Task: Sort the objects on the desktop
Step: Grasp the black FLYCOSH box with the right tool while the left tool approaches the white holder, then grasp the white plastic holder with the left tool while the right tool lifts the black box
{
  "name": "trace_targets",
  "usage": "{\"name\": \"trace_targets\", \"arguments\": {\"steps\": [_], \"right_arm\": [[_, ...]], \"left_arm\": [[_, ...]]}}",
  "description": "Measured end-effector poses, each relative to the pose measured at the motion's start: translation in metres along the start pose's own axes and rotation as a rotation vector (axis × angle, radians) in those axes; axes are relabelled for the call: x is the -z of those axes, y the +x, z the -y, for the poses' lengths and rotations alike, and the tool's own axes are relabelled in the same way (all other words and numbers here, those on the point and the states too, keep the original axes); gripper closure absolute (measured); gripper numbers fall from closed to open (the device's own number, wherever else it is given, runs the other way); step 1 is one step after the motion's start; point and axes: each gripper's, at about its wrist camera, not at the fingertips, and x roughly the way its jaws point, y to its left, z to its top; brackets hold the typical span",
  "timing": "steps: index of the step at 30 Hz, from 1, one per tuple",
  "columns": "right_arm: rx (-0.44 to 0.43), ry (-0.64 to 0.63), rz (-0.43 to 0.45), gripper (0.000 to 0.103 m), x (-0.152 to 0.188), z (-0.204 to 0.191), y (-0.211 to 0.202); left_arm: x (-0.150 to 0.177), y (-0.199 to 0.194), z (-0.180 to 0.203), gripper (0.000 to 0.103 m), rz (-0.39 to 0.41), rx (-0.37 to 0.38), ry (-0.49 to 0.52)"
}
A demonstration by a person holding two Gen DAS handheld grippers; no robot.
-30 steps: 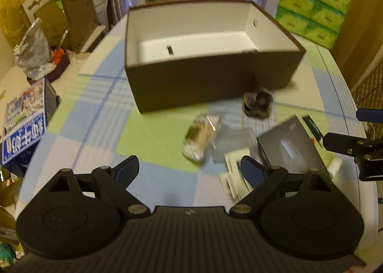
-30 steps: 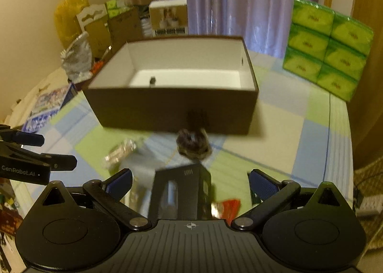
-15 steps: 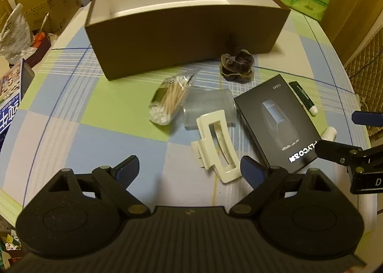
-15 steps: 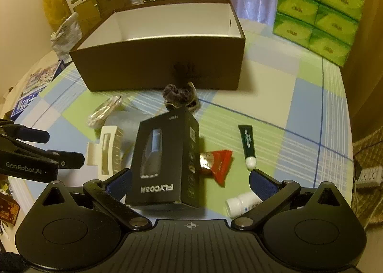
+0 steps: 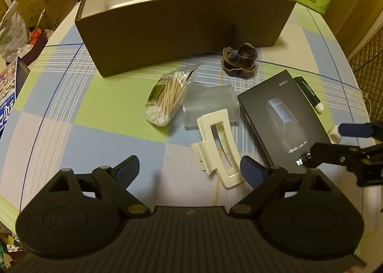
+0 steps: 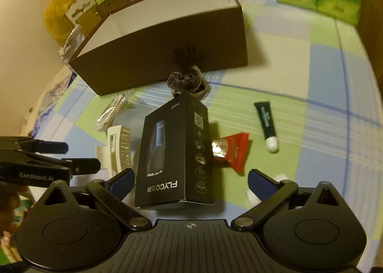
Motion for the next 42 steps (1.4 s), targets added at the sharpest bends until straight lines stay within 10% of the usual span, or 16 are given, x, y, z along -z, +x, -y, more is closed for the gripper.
{"name": "trace_targets", "arguments": {"steps": [10,25,42], "right_arm": [[-0.160,0.130,-0.076,0.041,-0.001,0.023,0.028],[0.170,-0.339,-0.032,0.060,0.001,-0.060,0.004],[0.130,-0.343,-0.068,0.060,-0.012,-0.059,0.031]], "left_arm": [[-0.002,0.006,-0.009,0.014,-0.014,-0.012,-0.020],[-0.001,0.011,-0.004,0.014,-0.022,0.034,-0.009],[-0.002,0.022,-0.004,0.014,-0.047,0.059,-0.001]]}}
